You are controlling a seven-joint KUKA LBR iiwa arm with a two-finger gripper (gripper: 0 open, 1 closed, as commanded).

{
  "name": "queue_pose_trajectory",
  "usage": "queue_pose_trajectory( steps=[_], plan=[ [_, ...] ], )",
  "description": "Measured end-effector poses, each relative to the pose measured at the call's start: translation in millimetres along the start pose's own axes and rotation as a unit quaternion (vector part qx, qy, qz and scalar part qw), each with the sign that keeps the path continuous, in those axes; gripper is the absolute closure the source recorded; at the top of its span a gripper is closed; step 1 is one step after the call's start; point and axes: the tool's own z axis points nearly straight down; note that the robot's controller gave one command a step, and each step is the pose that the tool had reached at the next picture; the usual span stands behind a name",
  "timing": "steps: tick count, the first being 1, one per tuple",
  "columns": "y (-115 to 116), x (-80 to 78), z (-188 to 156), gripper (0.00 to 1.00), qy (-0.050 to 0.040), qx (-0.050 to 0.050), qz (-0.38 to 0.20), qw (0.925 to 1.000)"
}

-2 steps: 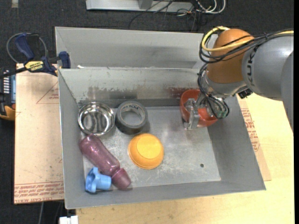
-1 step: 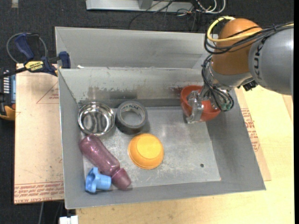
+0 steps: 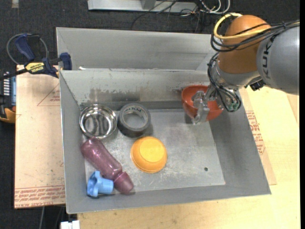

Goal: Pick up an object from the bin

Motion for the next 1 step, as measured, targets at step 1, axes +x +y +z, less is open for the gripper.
queue_pose_trajectory(
  steps=[1],
  plan=[
    [0.2,0.4,-11.6,1.0,-0.0001,0.0,0.0,1.0]
  ],
)
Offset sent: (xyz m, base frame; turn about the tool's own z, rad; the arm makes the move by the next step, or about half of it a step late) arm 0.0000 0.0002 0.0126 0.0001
